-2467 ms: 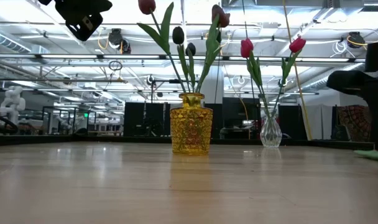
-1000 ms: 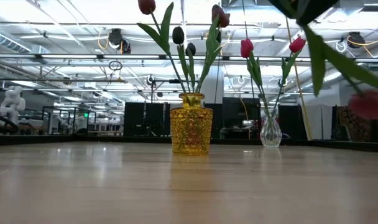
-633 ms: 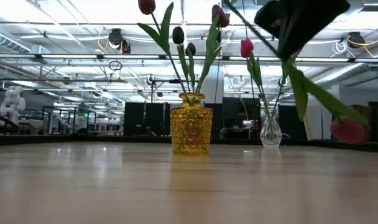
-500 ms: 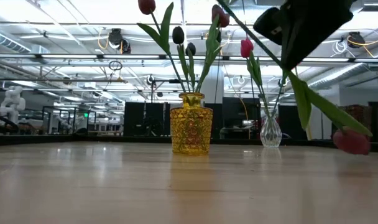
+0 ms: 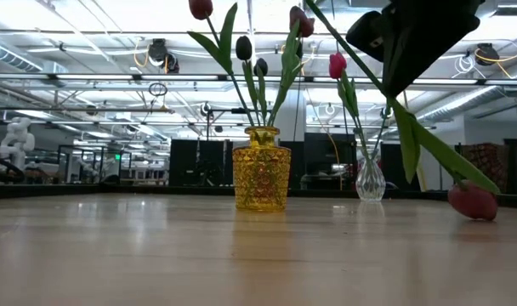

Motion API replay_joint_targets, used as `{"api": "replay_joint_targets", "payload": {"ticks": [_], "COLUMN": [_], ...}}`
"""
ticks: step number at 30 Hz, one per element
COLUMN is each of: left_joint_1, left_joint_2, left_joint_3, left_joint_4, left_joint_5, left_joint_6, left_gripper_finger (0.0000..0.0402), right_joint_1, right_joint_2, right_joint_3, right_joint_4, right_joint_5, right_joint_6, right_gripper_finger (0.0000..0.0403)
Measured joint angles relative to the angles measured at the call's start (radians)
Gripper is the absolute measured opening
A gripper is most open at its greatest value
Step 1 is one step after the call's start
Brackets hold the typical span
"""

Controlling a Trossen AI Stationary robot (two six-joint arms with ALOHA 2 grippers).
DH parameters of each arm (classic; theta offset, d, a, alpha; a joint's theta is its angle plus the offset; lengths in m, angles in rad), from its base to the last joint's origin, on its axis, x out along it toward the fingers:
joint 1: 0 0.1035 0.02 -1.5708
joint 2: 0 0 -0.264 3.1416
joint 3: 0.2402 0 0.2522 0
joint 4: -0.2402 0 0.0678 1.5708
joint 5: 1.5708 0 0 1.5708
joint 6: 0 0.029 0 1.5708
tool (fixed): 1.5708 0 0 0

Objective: Sort flowers into vase by color
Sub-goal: Put the dark red flower into the yellow vase

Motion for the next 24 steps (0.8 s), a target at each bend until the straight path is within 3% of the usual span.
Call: {"api": "replay_joint_targets", "payload": {"ticks": [6, 24], "left_joint_1": [0.017, 0.023], "left_joint_2": [0.000, -0.001], "left_joint_3": [0.000, 0.000], "left_joint_4": [-0.114, -0.080], "left_joint_5": [0.003, 0.030], "left_joint_6": [-0.045, 0.086], "left_gripper_finger": [0.0274, 0.0154], "right_joint_1": [0.000, -0.002], "right_joint_2": [0.000, -0.002], "right_joint_3": [0.000, 0.000], "right_joint_4": [-0.001, 0.000], "right_joint_5": [0.001, 0.006], "right_joint_6": [0.001, 0.001], "right_gripper_finger": [0.0000, 0.0000]}}
